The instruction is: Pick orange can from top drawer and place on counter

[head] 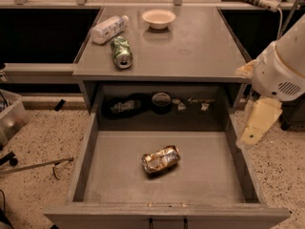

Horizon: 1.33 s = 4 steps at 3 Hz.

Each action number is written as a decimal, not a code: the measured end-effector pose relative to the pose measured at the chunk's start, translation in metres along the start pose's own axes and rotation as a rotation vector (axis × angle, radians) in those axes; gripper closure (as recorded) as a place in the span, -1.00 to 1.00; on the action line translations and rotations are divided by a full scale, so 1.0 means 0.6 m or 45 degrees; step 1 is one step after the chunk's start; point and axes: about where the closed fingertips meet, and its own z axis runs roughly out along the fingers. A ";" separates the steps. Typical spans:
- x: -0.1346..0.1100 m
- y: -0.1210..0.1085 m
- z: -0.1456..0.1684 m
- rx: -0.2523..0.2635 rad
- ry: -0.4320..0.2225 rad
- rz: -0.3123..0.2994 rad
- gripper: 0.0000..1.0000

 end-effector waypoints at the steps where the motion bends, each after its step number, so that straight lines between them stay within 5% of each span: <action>1: 0.001 0.035 0.091 -0.016 -0.097 0.063 -1.00; 2: -0.013 0.041 0.185 0.002 -0.177 0.054 -1.00; 3: -0.023 0.015 0.183 0.086 -0.205 0.057 -1.00; 4: -0.023 0.015 0.184 0.086 -0.205 0.057 -1.00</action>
Offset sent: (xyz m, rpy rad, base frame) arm 0.0335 0.0678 -0.1637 0.2287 -0.1149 -0.0137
